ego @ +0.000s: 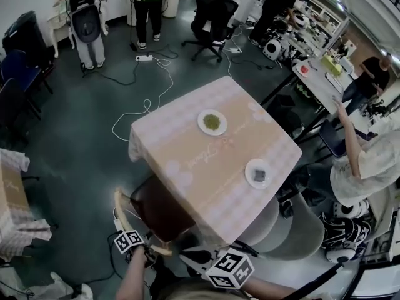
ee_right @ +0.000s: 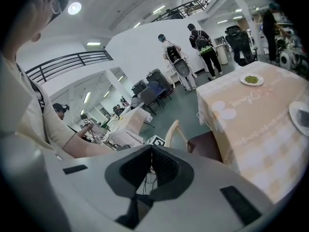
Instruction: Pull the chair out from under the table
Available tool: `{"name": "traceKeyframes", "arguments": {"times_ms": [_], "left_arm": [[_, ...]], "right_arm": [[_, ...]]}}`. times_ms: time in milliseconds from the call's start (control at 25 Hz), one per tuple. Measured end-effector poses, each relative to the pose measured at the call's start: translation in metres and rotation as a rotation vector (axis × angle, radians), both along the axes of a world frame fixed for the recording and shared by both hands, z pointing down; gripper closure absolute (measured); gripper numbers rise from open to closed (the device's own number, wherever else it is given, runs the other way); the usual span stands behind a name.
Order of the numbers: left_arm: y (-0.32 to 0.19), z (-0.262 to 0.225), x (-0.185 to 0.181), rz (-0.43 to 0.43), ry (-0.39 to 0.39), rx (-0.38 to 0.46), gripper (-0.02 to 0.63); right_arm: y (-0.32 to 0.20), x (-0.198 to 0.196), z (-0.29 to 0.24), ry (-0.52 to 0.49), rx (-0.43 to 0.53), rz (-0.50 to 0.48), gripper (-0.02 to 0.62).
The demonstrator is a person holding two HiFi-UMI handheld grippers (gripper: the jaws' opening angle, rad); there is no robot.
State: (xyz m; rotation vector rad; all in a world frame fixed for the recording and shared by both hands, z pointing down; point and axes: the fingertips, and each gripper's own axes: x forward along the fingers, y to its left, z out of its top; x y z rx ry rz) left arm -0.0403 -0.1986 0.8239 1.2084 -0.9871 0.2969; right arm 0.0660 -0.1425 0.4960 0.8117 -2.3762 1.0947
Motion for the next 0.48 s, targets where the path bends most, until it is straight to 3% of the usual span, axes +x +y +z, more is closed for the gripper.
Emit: {"name": "traceKeyframes", "arguments": {"times_ms": [320,480], "left_arm": [[-0.0036,0.0046,0.0003,0.004,0.003,0.004,0.341],[-0.007,0.0019,-0.0014,-0.034,0.002,0.019,0.342]], "right_arm": [[0.0056,0.0077,0.0058,0.004,-0.007,0.017,0.586],[0.0092,0.0104,0.0039,0.008,-0.003,0.016,0.586]]}}
